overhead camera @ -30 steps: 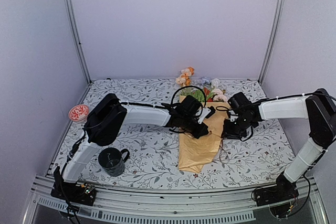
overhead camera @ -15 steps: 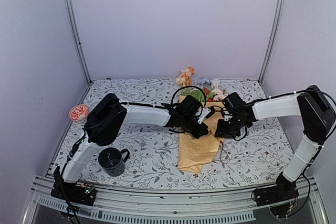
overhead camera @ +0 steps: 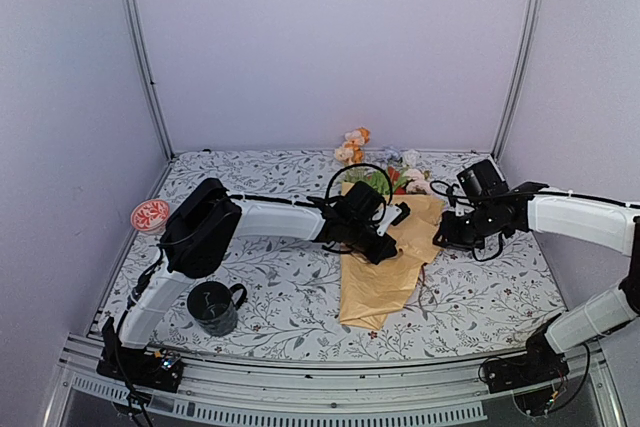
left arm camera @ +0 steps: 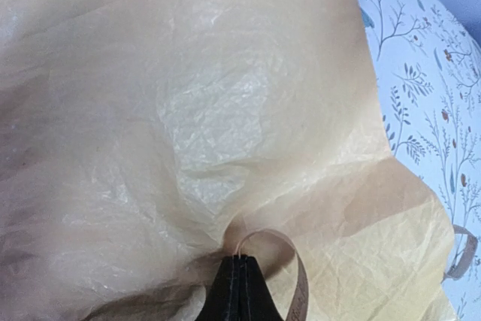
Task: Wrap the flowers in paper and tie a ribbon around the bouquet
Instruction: Pick up the right side of the ribbon from the center of the board.
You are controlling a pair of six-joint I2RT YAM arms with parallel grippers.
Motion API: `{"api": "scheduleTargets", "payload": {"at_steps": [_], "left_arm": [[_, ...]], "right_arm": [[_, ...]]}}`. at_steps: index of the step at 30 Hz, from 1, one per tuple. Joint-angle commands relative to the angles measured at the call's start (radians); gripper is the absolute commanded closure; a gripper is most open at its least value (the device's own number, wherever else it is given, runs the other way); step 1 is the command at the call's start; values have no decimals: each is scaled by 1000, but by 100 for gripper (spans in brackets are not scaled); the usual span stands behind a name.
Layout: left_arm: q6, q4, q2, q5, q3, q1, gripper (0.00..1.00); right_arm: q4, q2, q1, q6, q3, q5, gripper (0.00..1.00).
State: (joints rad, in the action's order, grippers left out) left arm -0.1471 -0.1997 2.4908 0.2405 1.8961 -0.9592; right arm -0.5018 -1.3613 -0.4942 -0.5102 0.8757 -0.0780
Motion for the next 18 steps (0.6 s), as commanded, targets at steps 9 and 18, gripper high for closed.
{"api": "scheduleTargets", "payload": {"at_steps": [9,18], "left_arm": [[3,-116,23,-9,-13,9,100],[3,-122,23,-6,-9,10,100]], "right_arm": [[129,-80,-6,-58,-182,-122,74],[159,-233,-45,-63,-92,-46,72]]}}
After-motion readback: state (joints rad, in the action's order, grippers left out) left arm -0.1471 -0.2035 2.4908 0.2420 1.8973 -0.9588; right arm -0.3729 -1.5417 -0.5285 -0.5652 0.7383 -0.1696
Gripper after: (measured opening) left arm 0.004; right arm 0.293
